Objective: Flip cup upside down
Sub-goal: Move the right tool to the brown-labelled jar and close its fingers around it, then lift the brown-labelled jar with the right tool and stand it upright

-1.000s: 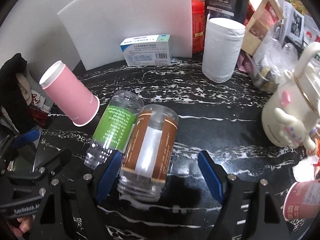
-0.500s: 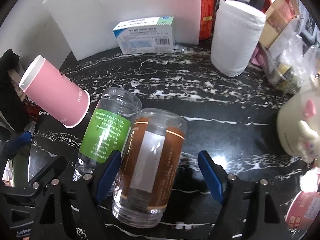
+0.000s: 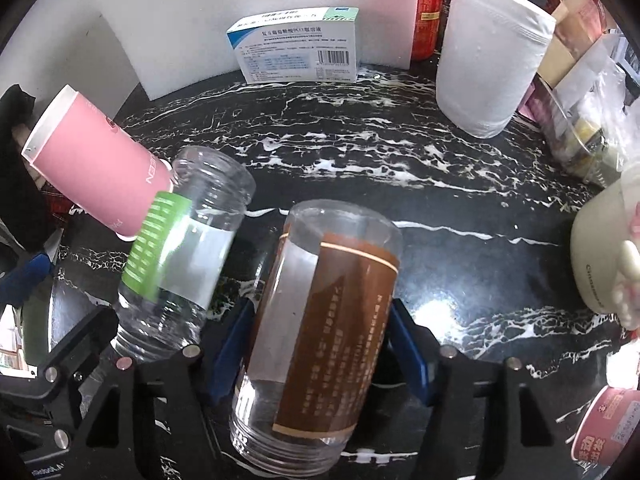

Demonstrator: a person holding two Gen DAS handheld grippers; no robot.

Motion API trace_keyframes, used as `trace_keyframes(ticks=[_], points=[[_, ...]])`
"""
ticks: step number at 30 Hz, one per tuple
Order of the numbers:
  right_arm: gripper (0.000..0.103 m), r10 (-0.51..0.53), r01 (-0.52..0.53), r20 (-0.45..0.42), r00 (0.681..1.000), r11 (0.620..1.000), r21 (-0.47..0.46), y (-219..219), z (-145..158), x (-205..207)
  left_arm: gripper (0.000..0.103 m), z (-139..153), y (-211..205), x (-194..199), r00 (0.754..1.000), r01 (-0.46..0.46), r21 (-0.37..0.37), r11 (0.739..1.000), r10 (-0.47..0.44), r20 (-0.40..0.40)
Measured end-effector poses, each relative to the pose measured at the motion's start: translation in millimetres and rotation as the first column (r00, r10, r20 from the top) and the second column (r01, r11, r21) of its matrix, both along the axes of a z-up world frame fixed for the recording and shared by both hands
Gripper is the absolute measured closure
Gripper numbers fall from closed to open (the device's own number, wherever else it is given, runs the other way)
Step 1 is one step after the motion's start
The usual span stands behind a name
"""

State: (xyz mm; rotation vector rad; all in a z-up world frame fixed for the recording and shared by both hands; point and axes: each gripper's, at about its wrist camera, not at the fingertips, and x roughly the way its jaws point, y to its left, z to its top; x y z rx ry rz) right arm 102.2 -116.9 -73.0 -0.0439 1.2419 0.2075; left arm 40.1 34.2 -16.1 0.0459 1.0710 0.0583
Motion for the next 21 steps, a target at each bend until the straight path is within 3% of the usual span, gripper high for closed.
trace_keyframes(ticks=[21], points=[[0.036,-0.009,0.009,-0.011,1.000,1.000,0.023,-10,11,-66,0.006,18,-7,-49,0.999,0.005,-0.003,1.000,-0.005,0.042]])
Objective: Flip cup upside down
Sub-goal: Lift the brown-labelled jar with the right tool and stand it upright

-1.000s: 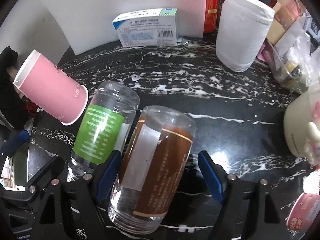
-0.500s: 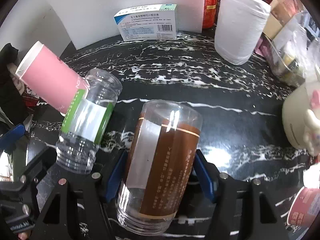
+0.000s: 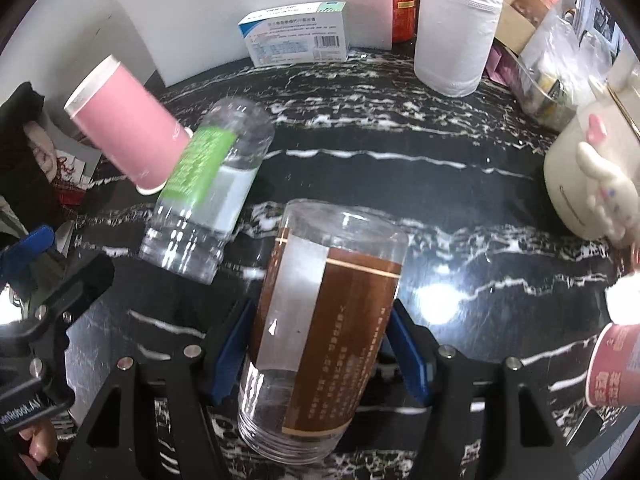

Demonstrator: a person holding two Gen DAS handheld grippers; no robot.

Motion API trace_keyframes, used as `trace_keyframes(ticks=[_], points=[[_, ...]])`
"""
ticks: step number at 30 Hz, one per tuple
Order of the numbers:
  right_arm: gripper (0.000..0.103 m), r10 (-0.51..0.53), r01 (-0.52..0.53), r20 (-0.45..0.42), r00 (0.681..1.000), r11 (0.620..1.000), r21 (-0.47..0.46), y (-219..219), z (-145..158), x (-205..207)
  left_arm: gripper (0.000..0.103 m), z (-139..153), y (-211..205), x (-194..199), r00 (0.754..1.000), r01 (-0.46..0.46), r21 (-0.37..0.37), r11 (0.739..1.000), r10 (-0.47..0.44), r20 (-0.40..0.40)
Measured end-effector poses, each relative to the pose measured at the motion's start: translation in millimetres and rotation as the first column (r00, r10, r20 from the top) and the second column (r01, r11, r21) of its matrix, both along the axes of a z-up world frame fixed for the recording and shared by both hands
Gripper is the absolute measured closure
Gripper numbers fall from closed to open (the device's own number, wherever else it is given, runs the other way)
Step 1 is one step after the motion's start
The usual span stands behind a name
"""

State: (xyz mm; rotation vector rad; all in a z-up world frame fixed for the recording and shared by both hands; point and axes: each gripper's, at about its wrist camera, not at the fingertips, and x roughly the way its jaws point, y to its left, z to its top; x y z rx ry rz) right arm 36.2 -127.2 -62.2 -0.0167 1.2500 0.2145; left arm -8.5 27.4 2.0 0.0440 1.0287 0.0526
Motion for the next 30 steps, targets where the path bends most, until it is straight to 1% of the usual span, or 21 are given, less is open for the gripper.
trace_keyframes(ticks=[7,10,12,16,21,24,27,30], points=[[0.036,0.002,-0.001,-0.019,1.000,1.000,0.026,-1,-2,-18,0.006,0,1,-9,1.000,-0.003,0.001,1.000,0.003,-0.003],[0.036,0.010,-0.008,-0.033,0.999,0.998,0.065,-2,2,-27,0.006,-1,2,-12,1.000,-0.003,0.001,1.000,0.003,-0.007],[0.037,0.012,-0.010,-0.023,1.000,0.996,0.088,-4,11,-35,0.006,-1,4,-13,1.000,-0.004,0.000,1.000,0.004,-0.012],[0.039,0.009,-0.010,0.015,1.000,0.996,0.088,-7,33,-49,0.006,0,7,-15,1.000,-0.006,-0.015,1.000,0.005,-0.017],[0.040,0.032,-0.032,-0.002,0.999,0.993,0.118,-13,49,-62,0.006,4,6,-18,1.000,0.003,-0.022,1.000,-0.004,-0.013],[0.040,0.062,-0.059,-0.018,0.998,0.991,0.122,-13,53,-70,0.006,6,4,-19,1.000,0.011,-0.022,1.000,-0.011,-0.012],[0.040,0.126,-0.119,-0.047,0.991,0.985,0.123,-9,57,-81,0.006,8,2,-21,1.000,0.018,-0.025,1.000,-0.018,-0.009],[0.040,0.185,-0.173,-0.087,0.979,0.976,0.132,-5,52,-86,0.006,10,1,-22,1.000,0.020,-0.030,0.999,-0.020,-0.001]])
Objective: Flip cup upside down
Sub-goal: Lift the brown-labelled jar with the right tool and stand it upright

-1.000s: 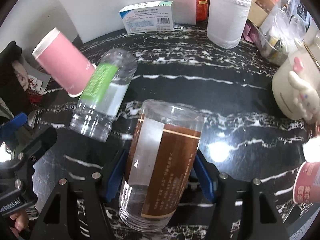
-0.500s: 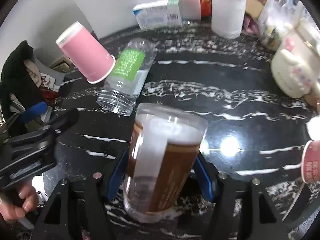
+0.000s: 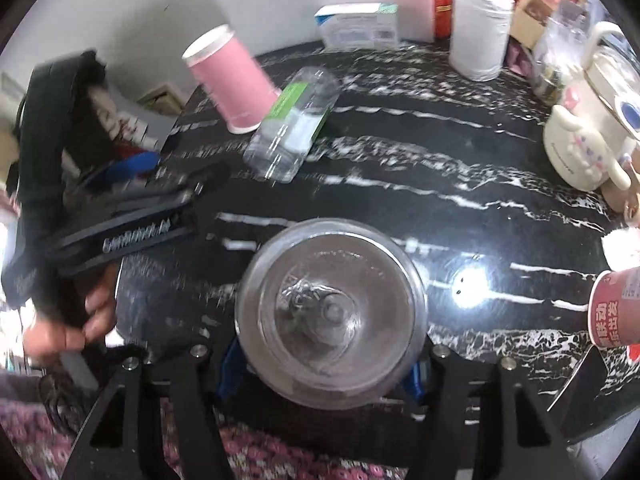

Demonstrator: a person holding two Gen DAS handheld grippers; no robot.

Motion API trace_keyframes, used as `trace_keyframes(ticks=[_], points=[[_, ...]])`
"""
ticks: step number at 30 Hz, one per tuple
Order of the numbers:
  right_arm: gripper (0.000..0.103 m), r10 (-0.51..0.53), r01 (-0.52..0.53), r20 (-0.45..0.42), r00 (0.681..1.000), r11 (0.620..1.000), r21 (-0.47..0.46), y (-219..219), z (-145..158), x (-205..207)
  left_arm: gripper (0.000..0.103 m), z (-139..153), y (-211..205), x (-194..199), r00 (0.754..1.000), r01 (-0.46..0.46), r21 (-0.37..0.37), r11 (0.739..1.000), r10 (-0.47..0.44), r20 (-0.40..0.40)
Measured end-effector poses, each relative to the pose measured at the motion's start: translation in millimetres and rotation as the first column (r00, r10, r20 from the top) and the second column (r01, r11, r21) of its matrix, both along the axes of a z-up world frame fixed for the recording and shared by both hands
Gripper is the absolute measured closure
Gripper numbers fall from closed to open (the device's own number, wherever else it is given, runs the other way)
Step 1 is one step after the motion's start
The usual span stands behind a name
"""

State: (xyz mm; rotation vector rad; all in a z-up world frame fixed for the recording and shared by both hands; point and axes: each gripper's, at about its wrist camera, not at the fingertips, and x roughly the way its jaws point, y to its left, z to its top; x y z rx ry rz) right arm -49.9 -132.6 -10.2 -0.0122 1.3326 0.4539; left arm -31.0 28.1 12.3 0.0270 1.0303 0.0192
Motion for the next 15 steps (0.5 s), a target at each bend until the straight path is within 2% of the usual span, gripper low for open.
trace_keyframes(ticks=[6,12,15], points=[[0.040,0.050,-0.047,-0.089,0.995,0.998,0.036,6,-25,10,0.006,-2,-3,-3,1.000,0.001,-0.001,1.000,-0.001,-0.003],[0.041,0.061,-0.051,-0.097,0.993,0.993,0.103,12,-30,32,0.006,-9,1,-2,1.000,-0.020,-0.007,1.000,0.020,-0.020],[0.041,0.043,-0.033,-0.104,0.994,0.995,0.096,15,-40,47,0.006,-11,4,-1,0.999,-0.030,0.002,1.000,0.030,-0.018]])
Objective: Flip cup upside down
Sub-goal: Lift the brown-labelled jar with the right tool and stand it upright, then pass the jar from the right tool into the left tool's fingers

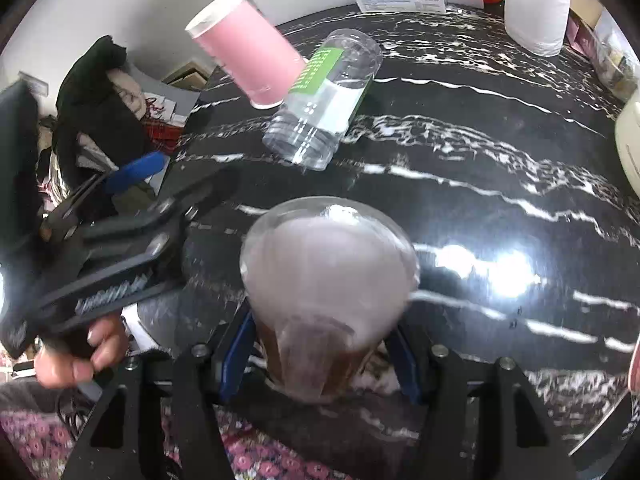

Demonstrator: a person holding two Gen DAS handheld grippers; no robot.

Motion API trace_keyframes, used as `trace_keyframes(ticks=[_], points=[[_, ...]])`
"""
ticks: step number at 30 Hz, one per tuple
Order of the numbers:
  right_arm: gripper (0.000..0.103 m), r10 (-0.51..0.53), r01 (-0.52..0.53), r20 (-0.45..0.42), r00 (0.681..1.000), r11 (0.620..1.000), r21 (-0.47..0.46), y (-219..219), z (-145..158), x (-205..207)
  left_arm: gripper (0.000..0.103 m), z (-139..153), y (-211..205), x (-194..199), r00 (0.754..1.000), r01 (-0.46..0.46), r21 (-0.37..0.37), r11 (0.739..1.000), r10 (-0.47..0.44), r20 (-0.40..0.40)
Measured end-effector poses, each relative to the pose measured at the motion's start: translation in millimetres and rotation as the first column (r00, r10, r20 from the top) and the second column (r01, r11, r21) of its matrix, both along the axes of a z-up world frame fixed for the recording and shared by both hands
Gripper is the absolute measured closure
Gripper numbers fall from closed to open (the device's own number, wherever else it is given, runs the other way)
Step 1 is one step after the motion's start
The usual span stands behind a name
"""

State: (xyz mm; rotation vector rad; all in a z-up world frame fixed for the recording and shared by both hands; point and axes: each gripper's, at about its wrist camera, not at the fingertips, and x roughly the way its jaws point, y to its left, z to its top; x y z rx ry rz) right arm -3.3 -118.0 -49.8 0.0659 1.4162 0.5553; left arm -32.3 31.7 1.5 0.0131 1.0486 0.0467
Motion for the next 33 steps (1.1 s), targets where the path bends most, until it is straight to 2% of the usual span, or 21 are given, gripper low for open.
trace_keyframes(ticks=[6,17,23,26,33], points=[[0.042,-0.024,0.024,-0.035,0.999,1.000,0.007,3,-20,12,0.006,-3,1,1,1.000,-0.006,0.004,1.000,0.006,-0.009],[0.042,-0.054,0.054,-0.012,0.998,0.998,-0.013,10,-36,11,0.006,-17,-2,4,0.999,-0.010,0.002,1.000,0.010,-0.047],[0.040,-0.037,0.037,0.004,0.999,0.999,0.014,9,-28,6,0.006,-13,-1,1,0.999,-0.014,0.006,1.000,0.014,-0.039],[0.035,-0.023,0.023,0.036,0.999,1.000,0.011,5,-18,1,0.006,-8,-1,-2,0.999,-0.016,0.007,1.000,0.016,-0.031],[0.035,-0.028,0.024,0.101,0.995,0.999,0.036,-10,5,-14,0.006,3,-10,-9,1.000,-0.001,0.010,1.000,0.001,-0.022]])
